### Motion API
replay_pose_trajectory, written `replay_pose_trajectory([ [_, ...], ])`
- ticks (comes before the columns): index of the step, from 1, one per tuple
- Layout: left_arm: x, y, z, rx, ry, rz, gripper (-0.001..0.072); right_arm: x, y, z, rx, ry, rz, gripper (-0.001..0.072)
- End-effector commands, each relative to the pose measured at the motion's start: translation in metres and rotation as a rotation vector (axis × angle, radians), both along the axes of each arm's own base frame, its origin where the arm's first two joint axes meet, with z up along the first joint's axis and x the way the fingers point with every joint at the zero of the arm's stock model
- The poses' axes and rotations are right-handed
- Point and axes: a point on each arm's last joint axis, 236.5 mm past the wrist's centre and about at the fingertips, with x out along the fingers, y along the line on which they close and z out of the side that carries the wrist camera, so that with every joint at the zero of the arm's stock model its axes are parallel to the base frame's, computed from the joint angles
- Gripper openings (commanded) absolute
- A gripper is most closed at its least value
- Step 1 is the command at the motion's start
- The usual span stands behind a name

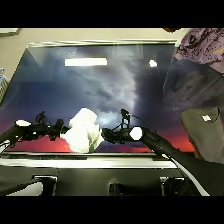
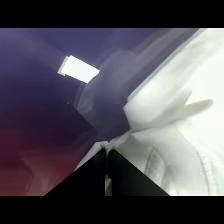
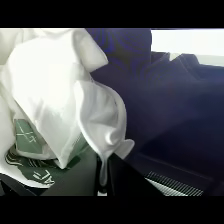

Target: Fold the clothes and pants, and hang the long-sleeved shirts on hangers.

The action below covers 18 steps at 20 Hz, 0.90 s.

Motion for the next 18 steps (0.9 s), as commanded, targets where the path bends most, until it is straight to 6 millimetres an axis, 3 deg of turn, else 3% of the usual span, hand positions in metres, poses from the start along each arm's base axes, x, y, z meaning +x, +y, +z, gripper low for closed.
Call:
replay_pose_trajectory([
  [1,-0.001,-0.002,-0.002,0.002,0.004,-0.012,0.0015,0.001,0.0,0.003,0.003,-0.012,0.001,0.0035],
  [5,0.01,0.012,0.023,0.013,-0.071,0.024,0.0012,0.013,-0.008,0.024,-0.023,-0.106,0.0,0.0034],
  [7,0.025,0.025,0.052,0.034,-0.154,0.048,0.0012,0.025,-0.015,0.043,-0.088,-0.202,0.04,0.0034],
  [9,0.041,0.049,0.093,0.113,-0.253,0.066,0.0012,0.045,-0.028,0.075,-0.203,-0.354,0.112,0.0034],
  [11,0.052,0.077,0.147,0.238,-0.36,0.08,0.0011,0.073,-0.051,0.116,-0.35,-0.505,0.128,0.0034],
  [14,0.055,0.119,0.251,0.479,-0.56,0.138,0.0011,0.113,-0.089,0.21,-0.525,-0.767,0.089,0.0034],
  [16,0.042,0.137,0.329,0.619,-0.709,0.2,0.0012,0.124,-0.114,0.271,-0.591,-0.881,0.021,0.0034],
  [18,0.016,0.144,0.404,0.721,-0.856,0.278,0.0011,0.121,-0.134,0.326,-0.6,-0.971,-0.044,0.0034],
])
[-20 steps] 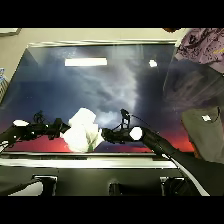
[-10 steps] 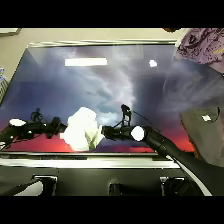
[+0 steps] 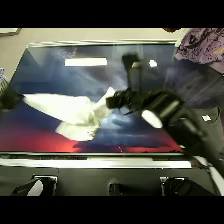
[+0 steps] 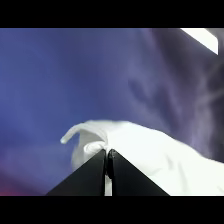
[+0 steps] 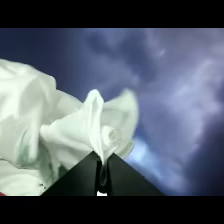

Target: Fold the clothes and pants, and hang the long-sleeved shirts on hangers.

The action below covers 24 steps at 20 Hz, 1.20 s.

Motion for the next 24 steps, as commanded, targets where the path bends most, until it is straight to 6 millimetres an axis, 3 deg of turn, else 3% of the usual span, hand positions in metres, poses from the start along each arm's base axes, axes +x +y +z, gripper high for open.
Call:
replay_pose_trajectory([
  [1,-0.054,0.026,0.134,0.197,-0.277,0.172,0.0012,0.004,-0.06,0.106,-0.065,-0.241,-0.117,0.0034],
  [4,-0.109,0.022,0.201,0.264,-0.45,0.247,0.0012,-0.025,-0.088,0.17,0.034,-0.357,-0.134,0.0034],
  [6,-0.148,0.019,0.223,0.272,-0.518,0.307,0.0012,-0.052,-0.113,0.205,0.103,-0.429,-0.146,0.0034],
  [9,-0.192,0.022,0.239,0.281,-0.596,0.399,0.0012,-0.084,-0.15,0.246,0.17,-0.541,-0.181,0.0034],
  [11,-0.198,0.021,0.241,0.281,-0.608,0.405,0.0012,-0.093,-0.176,0.268,0.22,-0.611,-0.252,0.0034],
  [13,-0.189,0.023,0.234,0.274,-0.582,0.4,0.0012,-0.084,-0.201,0.274,0.232,-0.637,-0.384,0.0034],
  [15,-0.164,0.026,0.211,0.254,-0.502,0.371,0.0012,-0.061,-0.214,0.26,0.209,-0.609,-0.526,0.0035],
  [17,-0.123,0.019,0.171,0.24,-0.376,0.257,0.0012,-0.027,-0.204,0.229,0.155,-0.536,-0.618,0.0035],
  [19,-0.082,0.019,0.119,0.211,-0.23,0.171,0.0012,0.01,-0.171,0.189,0.129,-0.451,-0.641,0.0035],
  [21,-0.047,0.035,0.061,0.172,-0.079,0.169,0.0012,0.047,-0.133,0.141,0.137,-0.359,-0.654,0.0036],
  [24,0.006,0.058,-0.024,0.167,0.062,0.151,0.0013,0.109,-0.07,0.041,0.299,-0.08,-0.592,0.0036],
])
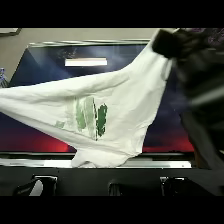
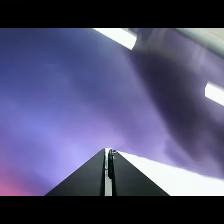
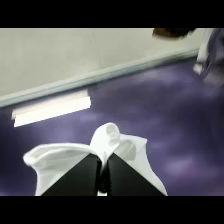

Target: Fold the clothes and pants, and hang the long-sleeved shirts on hangers.

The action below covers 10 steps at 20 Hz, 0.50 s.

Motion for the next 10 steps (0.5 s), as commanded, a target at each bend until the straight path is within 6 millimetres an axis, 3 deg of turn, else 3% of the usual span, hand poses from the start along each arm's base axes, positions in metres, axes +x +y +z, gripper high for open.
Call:
replay_pose_trajectory([
  [1,0.059,0.019,-0.103,-0.031,0.167,-0.033,0.0013,0.067,0.059,-0.117,0.304,0.248,0.061,0.0036],
  [2,0.074,0.023,-0.134,-0.046,0.211,-0.032,0.0013,0.086,0.064,-0.149,0.388,0.317,0.077,0.0036],
  [5,0.107,0.034,-0.217,-0.096,0.329,-0.017,0.0014,0.127,0.055,-0.223,0.472,0.434,0.108,0.0035],
  [8,0.111,0.028,-0.288,-0.169,0.465,-0.021,0.0015,0.134,0.061,-0.276,0.587,0.567,0.13,0.0036],
  [10,0.105,0.02,-0.313,-0.201,0.535,-0.033,0.0014,0.128,0.069,-0.292,0.583,0.617,0.161,0.0037],
])
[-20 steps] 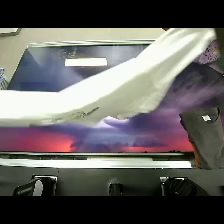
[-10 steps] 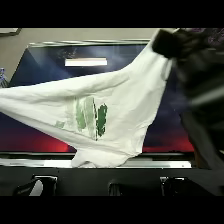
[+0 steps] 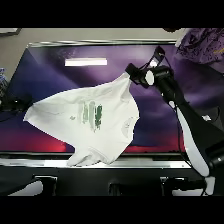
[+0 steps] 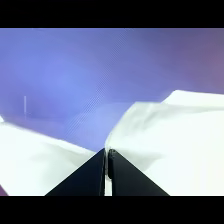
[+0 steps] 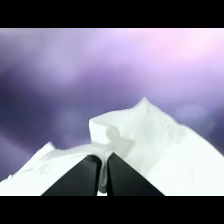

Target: Fold the clothes and pants, and hang the long-sleeved shirts on hangers.

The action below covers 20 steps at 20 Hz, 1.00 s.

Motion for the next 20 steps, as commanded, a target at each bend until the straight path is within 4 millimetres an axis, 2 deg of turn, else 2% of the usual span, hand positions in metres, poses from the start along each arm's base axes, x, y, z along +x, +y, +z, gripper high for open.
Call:
replay_pose_trajectory([
  [1,-0.003,-0.008,-0.054,-0.05,0.109,-0.008,0.0014,-0.001,0.016,-0.034,0.117,0.099,0.046,0.0037],
  [2,-0.003,-0.009,-0.052,-0.05,0.107,-0.009,0.0015,-0.007,0.017,-0.035,0.121,0.124,0.054,0.0083],
  [3,-0.003,-0.009,-0.048,-0.051,0.107,-0.011,0.0015,-0.013,0.014,-0.032,0.118,0.145,0.071,0.0186],
  [5,-0.002,-0.011,-0.035,-0.056,0.109,-0.024,0.0015,-0.035,0.009,-0.017,0.126,0.182,0.183,0.0256],
  [6,-0.001,-0.012,-0.026,-0.057,0.108,-0.033,0.0019,-0.047,-0.002,-0.003,0.115,0.182,0.262,0.0371],
  [7,0.0,-0.01,-0.015,-0.056,0.101,-0.035,0.0086,-0.061,-0.02,0.009,0.082,0.183,0.326,0.0377],
  [9,0.001,-0.004,0.011,-0.049,0.081,-0.036,0.0509,-0.093,-0.072,0.029,-0.034,0.21,0.409,0.0377],
  [10,-0.001,0.001,0.026,-0.046,0.069,-0.029,0.0598,-0.107,-0.099,0.034,-0.099,0.229,0.416,0.0378],
  [11,-0.004,0.007,0.04,-0.043,0.057,-0.02,0.062,-0.12,-0.125,0.033,-0.161,0.249,0.407,0.0378],
  [12,-0.01,0.013,0.052,-0.04,0.046,-0.005,0.0619,-0.137,-0.146,0.024,-0.187,0.284,0.384,0.0381],
  [13,-0.016,0.018,0.062,-0.036,0.036,0.009,0.062,-0.158,-0.154,0.008,-0.159,0.324,0.371,0.0415],
  [14,-0.022,0.024,0.071,-0.033,0.026,0.024,0.0619,-0.181,-0.149,-0.013,-0.1,0.366,0.362,0.0422],
  [15,-0.027,0.027,0.077,-0.031,0.021,0.034,0.0619,-0.207,-0.132,-0.036,-0.016,0.392,0.363,0.0423],
  [18,-0.039,0.024,0.082,-0.041,0.043,0.03,0.0619,-0.276,-0.059,-0.079,0.272,0.414,0.369,0.0423],
  [20,-0.046,0.019,0.078,-0.058,0.081,0.019,0.0618,-0.314,-0.027,-0.104,0.337,0.444,0.371,0.0422],
])
